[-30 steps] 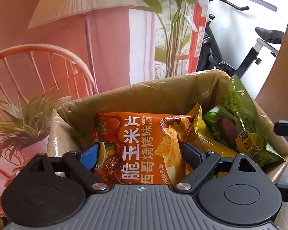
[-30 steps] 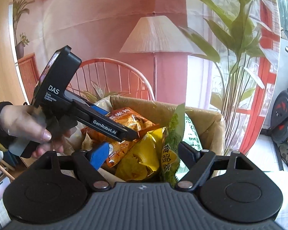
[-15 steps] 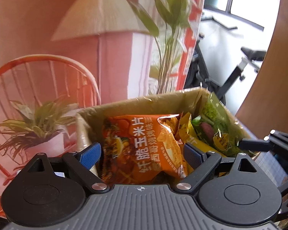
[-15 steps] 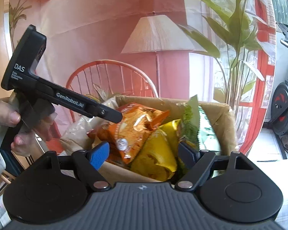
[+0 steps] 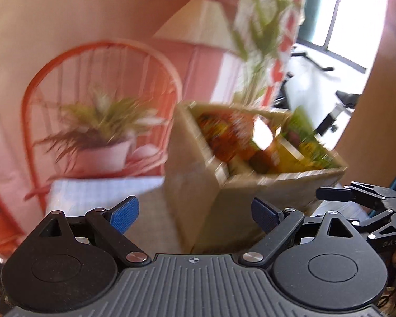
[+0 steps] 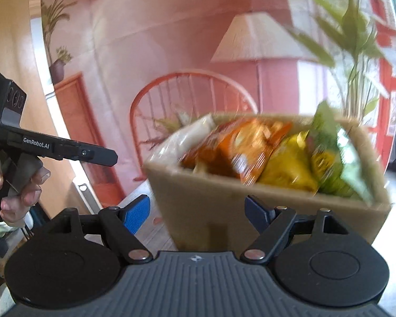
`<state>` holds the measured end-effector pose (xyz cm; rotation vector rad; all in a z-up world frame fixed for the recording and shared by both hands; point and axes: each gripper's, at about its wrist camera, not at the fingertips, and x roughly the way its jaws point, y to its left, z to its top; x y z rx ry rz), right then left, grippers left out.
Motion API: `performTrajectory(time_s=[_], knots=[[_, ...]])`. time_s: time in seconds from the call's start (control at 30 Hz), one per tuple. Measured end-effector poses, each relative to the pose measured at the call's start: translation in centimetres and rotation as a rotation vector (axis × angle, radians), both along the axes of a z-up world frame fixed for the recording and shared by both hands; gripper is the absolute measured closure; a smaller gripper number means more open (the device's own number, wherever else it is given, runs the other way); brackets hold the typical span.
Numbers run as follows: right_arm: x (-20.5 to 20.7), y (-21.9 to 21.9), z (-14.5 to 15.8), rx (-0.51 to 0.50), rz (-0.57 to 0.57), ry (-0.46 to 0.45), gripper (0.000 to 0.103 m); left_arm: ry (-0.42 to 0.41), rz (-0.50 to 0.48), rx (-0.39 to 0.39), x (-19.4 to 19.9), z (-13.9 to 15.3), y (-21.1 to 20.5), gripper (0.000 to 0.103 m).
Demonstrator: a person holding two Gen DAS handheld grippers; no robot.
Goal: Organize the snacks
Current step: 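Withdraw both grippers from the box toward the last clear packet, then close the right gripper on the clear printed packet while the left gripper also grips it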
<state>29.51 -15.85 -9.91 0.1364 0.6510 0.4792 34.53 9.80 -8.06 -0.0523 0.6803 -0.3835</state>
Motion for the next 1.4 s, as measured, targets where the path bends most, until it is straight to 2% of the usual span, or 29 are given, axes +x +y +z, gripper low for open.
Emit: performTrajectory(time_s=[0.13, 0.3, 0.47, 0.53, 0.73, 0.8, 0.93, 1.1, 1.2, 1.27, 1.3, 1.33, 1.4], knots=[[-0.1, 1.4, -3.4, 0.010, -0.005, 0.087, 0.022, 0.079, 0.046, -0.057, -0.2, -4.0, 1.2, 0.011], [-0.4, 2.6, -8.3, 0.018, -0.018, 0.211, 0.022, 0.153, 0.077, 0.000, -0.5, -9.5, 0.3, 0.018], [-0.6, 3.5, -12.6, -0.011, -0.021, 0.329, 0.023, 0.244, 0.077, -0.006, -0.3, -13.7, -0.8, 0.023], [-0.7, 3.7, -13.7, -0.023, -0.023, 0.360, 0.028, 0.276, 0.073, -0.020, -0.2, -14.9, -1.0, 0.027], [-1.4, 3.6, -15.5, -0.010, -0.041, 0.409, 0.036, 0.331, 0.071, -0.044, -0.6, -17.2, -1.6, 0.030], [-1.5, 3.6, -15.9, -0.009, -0.046, 0.421, 0.039, 0.310, 0.072, -0.036, -1.3, -17.3, -1.9, 0.030], [-1.8, 4.0, -16.0, -0.016, -0.043, 0.412, 0.040, 0.296, 0.070, -0.032, -2.0, -17.2, -2.2, 0.042], [-2.5, 4.6, -15.8, -0.046, -0.023, 0.388, 0.045, 0.286, 0.092, -0.046, -3.2, -17.3, -2.4, 0.044], [-2.8, 4.8, -15.7, -0.054, -0.015, 0.378, 0.056, 0.286, 0.109, -0.066, -4.1, -17.3, -2.2, 0.044], [-2.7, 4.8, -15.7, -0.048, -0.013, 0.379, 0.058, 0.285, 0.119, -0.077, -4.6, -17.4, -2.0, 0.044], [-2.7, 4.9, -15.7, -0.048, -0.010, 0.378, 0.064, 0.284, 0.123, -0.081, -4.7, -17.4, -2.0, 0.044], [-2.7, 4.9, -15.7, -0.051, -0.006, 0.378, 0.078, 0.283, 0.127, -0.084, -4.8, -17.5, -1.9, 0.044], [-2.8, 5.0, -15.9, -0.056, 0.003, 0.385, 0.095, 0.279, 0.133, -0.088, -4.9, -17.4, -1.9, 0.045]])
